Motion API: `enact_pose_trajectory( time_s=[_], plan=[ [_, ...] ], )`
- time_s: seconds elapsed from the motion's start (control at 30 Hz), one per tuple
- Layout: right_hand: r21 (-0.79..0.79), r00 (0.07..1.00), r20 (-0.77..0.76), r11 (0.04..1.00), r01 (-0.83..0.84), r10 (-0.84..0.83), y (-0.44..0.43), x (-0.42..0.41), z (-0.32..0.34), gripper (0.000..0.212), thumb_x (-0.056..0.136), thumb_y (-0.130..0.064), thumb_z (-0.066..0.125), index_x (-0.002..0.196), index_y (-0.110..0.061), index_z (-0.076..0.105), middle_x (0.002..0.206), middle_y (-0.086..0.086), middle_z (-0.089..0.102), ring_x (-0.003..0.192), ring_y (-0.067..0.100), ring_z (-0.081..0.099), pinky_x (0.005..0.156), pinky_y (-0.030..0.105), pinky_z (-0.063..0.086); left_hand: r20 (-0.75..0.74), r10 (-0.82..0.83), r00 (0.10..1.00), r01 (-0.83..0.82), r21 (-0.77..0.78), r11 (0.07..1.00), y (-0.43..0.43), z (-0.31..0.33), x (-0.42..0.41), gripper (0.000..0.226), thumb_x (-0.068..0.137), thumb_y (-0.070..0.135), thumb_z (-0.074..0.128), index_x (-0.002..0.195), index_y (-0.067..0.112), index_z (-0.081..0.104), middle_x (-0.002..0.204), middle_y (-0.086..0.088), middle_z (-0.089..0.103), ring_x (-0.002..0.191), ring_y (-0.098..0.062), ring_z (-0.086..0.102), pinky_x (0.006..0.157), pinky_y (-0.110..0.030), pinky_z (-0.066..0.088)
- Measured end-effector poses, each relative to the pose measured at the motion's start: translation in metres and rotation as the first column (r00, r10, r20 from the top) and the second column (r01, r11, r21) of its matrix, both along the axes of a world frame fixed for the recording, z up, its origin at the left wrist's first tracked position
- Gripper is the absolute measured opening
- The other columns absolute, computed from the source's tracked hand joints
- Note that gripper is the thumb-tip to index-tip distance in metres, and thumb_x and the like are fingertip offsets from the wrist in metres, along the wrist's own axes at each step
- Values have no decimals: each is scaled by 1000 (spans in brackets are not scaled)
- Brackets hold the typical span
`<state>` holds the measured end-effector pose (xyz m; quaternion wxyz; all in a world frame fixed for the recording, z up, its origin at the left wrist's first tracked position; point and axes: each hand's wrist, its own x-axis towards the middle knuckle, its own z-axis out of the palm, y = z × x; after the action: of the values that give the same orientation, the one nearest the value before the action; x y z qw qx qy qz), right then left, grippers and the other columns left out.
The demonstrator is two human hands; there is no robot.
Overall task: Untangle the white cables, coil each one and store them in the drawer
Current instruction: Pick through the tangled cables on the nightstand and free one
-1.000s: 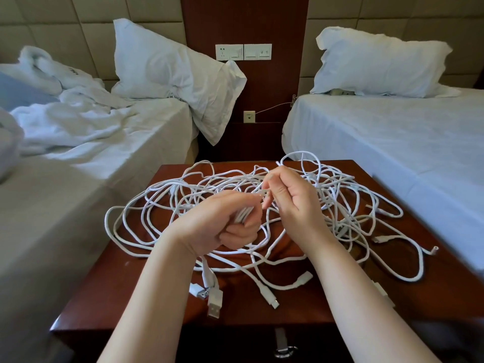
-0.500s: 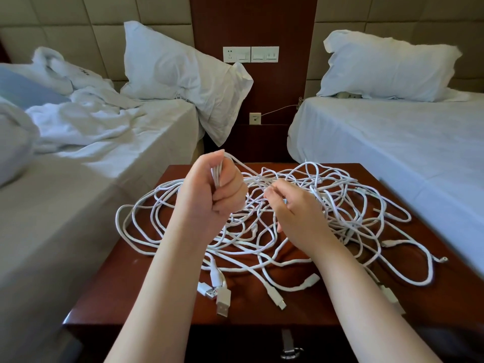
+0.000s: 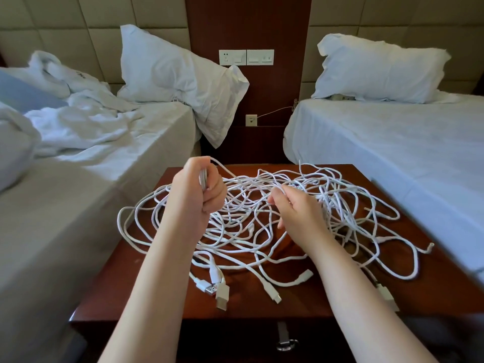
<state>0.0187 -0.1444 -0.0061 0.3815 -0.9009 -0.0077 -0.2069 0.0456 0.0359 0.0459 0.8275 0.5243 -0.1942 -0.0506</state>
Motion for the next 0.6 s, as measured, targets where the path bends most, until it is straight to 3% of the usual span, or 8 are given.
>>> enact_pose_trajectory(
  time_s=[0.07, 0.17, 0.27, 0.37, 0.47, 0.6],
  plan=[
    [22, 999, 24, 999, -26, 25, 1, -4, 1, 36, 103, -36, 36, 86, -17, 62, 67, 4, 61, 65, 13, 59, 64, 18, 41, -10, 35, 999, -35, 45, 998, -2, 0, -4, 59, 94, 10, 26, 37, 16, 36, 35, 4, 24, 30, -8, 20, 35, -13, 18],
    [27, 998, 52, 998, -49, 47, 3, -7, 1, 34, 101, -46, 36, 110, -21, 57, 82, 0, 66, 66, 13, 60, 65, 30, 46, -26, 10, 1000, -9, 49, 999, -7, -1, -9, 56, 95, 14, 29, 40, 16, 36, 38, 3, 22, 33, -9, 17, 38, -17, 15],
    [-68, 992, 128, 998, -7, 16, 4, -6, 1, 48, 96, -50, 37, 137, -26, 43, 116, -11, 61, 74, 2, 56, 63, 14, 35, -6, -67, 998, 67, 60, 996, -9, -4, -10, 48, 90, 21, 37, 42, 15, 39, 38, 3, 23, 33, -9, 18, 40, -19, 13],
    [-231, 948, 317, 969, 86, -8, 6, -7, 2, 48, 96, -40, 42, 138, -19, 49, 136, -3, 55, 88, 4, 57, 66, 2, 27, -20, -148, 989, 149, 120, 981, -11, -8, -12, 50, 94, 21, 34, 44, 14, 39, 38, 4, 24, 33, -9, 19, 37, -14, 18],
    [-174, 882, 464, 985, 1, 82, 9, -11, 9, 31, 95, -27, 53, 119, -13, 67, 123, -3, 64, 70, -15, 46, 63, 0, 33, -45, -169, 985, 174, 156, 972, -13, -10, -12, 52, 96, 19, 30, 44, 15, 39, 38, 4, 25, 32, -8, 20, 35, -13, 21],
    [-144, 881, 434, 980, -137, 187, 9, -12, 13, 19, 94, -28, 61, 103, -14, 71, 99, -13, 66, 61, -13, 49, 61, 3, 35, -60, -258, 964, 264, 128, 956, -9, -12, -11, 51, 95, 25, 33, 45, 15, 41, 39, 5, 27, 32, -7, 22, 35, -13, 24]
  ],
)
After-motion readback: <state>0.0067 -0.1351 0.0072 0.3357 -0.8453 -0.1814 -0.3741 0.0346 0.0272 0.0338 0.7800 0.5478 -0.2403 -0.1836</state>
